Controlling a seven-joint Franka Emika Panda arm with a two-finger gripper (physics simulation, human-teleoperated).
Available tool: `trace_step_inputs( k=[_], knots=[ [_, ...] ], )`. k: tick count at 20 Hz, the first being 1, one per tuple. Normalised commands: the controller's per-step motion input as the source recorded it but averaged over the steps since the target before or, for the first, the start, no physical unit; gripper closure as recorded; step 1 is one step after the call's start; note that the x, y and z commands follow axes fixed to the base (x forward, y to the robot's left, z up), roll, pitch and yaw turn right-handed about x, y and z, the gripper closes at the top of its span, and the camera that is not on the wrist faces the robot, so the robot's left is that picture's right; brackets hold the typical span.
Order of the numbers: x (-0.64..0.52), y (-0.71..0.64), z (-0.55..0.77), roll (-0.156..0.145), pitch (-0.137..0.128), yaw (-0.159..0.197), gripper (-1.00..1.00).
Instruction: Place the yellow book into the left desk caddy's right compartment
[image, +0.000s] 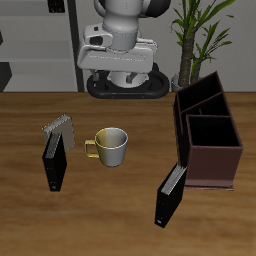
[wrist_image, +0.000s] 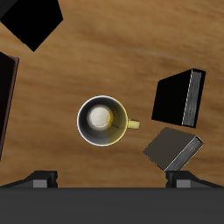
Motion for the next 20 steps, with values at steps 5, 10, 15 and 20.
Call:
trace_step_inputs(
  k=[5,10,15,20],
  knots=[
    [-0.09,-0.56,-0.14,-0.05,0.006,-0.028,-1.0],
    [-0.12,-0.51,-0.08,-0.045,-0.008,-0.025,-1.0],
    [-0.09,-0.51,-0.15,-0.025,0.018,-0.006,-1.0],
    [-0.05,-0.33,-0.08,0.028,0.0,0.007,-1.0]
  ],
)
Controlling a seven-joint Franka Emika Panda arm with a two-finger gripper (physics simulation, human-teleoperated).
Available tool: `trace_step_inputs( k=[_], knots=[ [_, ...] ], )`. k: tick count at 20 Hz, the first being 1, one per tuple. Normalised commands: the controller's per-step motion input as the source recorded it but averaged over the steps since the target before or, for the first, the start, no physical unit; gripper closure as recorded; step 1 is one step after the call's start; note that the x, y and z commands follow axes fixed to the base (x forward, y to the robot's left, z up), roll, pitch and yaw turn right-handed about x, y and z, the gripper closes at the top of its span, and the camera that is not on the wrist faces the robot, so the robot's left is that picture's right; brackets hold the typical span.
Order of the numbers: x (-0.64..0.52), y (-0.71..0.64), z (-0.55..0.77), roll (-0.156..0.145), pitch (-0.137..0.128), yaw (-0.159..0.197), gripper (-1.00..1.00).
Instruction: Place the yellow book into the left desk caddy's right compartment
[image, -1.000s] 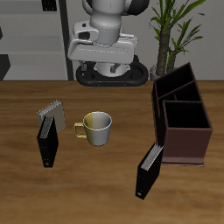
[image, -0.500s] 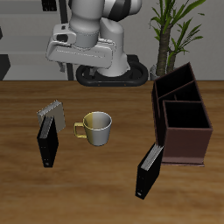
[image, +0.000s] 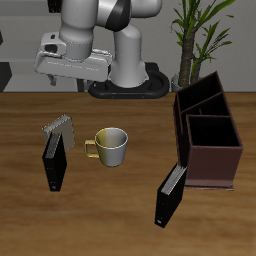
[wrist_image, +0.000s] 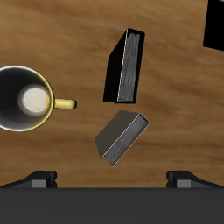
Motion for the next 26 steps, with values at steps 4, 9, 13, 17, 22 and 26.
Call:
trace_step_inputs(
  k=[4,9,13,17,22,26],
  knots=[
    [-0.03,-0.38,-0.27,0.071,-0.014,0.03,-1.0],
    [-0.07,-0.13,-0.25,0.051,-0.032,0.026,-1.0],
    [-0.04,-0.14,-0.18,-0.007,0.003,-0.015,-1.0],
    [-0.01,-0.25,-0.23,-0.06,0.001,-0.055,-1.0],
    [0.05,-0.03,-0.29,-0.026,0.006,-0.044,-1.0],
    [0.04,0.04,-0.25,-0.006,-0.013,-0.053,-1.0]
  ],
)
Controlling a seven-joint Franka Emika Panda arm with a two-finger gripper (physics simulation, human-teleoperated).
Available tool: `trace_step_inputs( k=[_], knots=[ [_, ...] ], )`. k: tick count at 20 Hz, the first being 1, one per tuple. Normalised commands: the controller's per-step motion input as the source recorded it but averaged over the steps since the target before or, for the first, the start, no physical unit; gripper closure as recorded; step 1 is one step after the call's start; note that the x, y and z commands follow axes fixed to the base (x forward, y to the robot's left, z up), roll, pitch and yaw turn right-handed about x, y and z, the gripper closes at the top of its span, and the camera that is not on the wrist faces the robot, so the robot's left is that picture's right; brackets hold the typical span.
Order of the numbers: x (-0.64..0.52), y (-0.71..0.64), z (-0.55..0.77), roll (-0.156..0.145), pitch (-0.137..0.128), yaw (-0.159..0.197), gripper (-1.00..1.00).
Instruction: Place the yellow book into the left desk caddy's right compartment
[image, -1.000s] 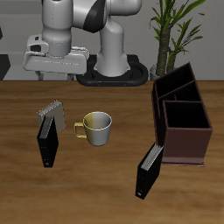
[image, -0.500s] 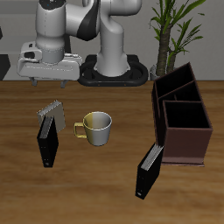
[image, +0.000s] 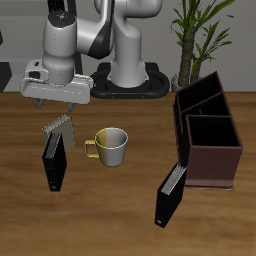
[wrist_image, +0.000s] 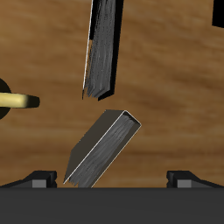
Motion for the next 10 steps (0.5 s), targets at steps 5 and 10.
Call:
trace_step_inputs(
  k=[5,10],
  knots=[
    [0.04,0.04,-0.32,0.011,0.012,-0.042,-1.0],
    [0.01,-0.06,-0.37,-0.018,0.026,-0.039,-1.0]
  ],
)
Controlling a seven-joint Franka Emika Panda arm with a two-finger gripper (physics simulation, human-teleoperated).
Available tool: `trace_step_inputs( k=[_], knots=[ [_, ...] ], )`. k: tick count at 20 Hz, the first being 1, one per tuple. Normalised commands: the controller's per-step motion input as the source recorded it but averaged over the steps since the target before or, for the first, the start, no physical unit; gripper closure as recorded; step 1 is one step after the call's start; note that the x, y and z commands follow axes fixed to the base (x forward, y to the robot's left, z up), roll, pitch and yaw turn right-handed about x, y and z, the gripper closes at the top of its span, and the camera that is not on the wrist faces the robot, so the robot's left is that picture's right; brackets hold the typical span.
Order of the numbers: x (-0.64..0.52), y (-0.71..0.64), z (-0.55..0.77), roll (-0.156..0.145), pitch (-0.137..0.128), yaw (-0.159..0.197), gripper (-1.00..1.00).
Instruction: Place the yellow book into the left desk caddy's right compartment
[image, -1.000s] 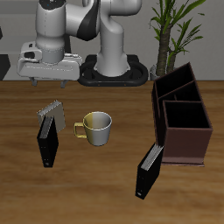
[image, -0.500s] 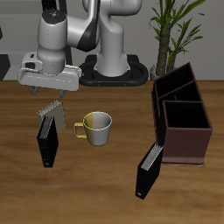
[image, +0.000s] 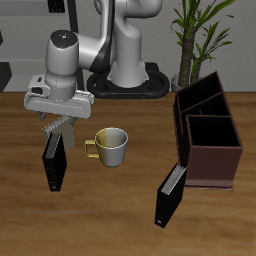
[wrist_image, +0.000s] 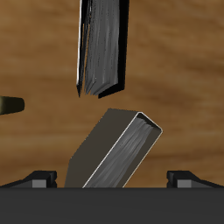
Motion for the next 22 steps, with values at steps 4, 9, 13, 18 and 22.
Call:
trace_step_inputs(
  k=[4,9,13,18,22],
  knots=[
    [-0.02,-0.05,-0.34,-0.005,0.028,-0.042,-1.0],
    [-0.03,-0.09,-0.31,-0.022,0.032,-0.025,-1.0],
    [-0.03,-0.05,-0.19,-0.011,0.014,-0.054,1.0],
    [-0.03,0.03,0.04,0.001,-0.007,-0.008,1.0],
    [-0.08,0.06,0.33,-0.02,-0.045,-0.018,1.0]
  ],
)
